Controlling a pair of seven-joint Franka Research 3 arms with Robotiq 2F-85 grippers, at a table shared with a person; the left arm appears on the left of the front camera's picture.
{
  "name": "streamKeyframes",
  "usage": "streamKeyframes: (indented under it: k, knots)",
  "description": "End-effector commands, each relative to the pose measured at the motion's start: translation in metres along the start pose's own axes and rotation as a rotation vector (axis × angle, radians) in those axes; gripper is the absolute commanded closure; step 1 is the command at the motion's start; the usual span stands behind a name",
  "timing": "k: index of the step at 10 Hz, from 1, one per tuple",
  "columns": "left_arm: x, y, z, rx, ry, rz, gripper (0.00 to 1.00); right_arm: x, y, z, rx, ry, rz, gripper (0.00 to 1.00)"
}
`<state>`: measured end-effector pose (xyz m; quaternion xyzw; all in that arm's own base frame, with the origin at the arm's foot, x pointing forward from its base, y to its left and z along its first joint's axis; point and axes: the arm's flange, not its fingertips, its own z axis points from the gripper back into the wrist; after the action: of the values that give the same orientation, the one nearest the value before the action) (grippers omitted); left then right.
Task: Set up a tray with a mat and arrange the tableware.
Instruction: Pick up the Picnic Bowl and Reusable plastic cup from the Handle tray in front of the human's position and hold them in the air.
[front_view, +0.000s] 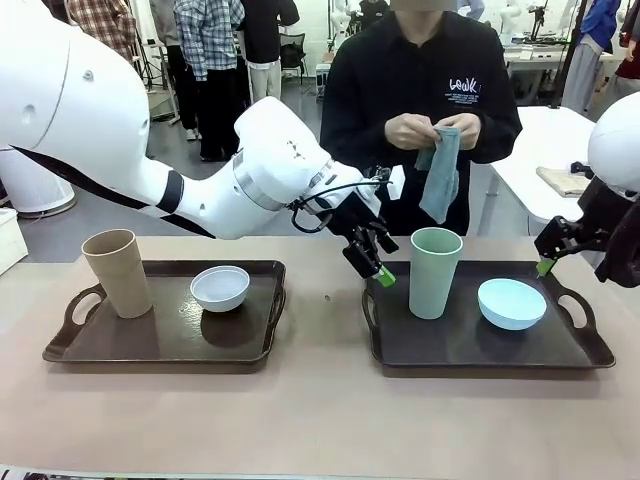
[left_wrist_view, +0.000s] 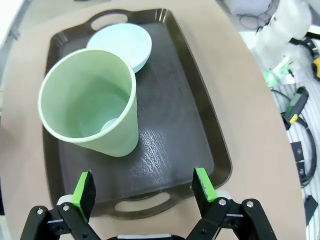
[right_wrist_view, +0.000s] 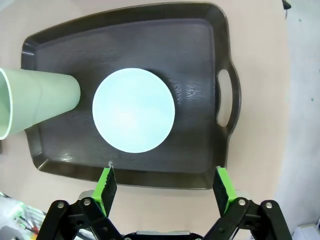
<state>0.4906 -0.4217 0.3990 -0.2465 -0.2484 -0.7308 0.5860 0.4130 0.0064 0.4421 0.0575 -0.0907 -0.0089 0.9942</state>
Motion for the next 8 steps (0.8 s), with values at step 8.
streamKeyframes:
  k: [8]
  knots:
    - [-0.013, 0.041, -0.039, 0.01, -0.034, 0.002, 0.0, 0.046, 0.011, -0.072, -0.066, 0.103, -0.014, 0.0]
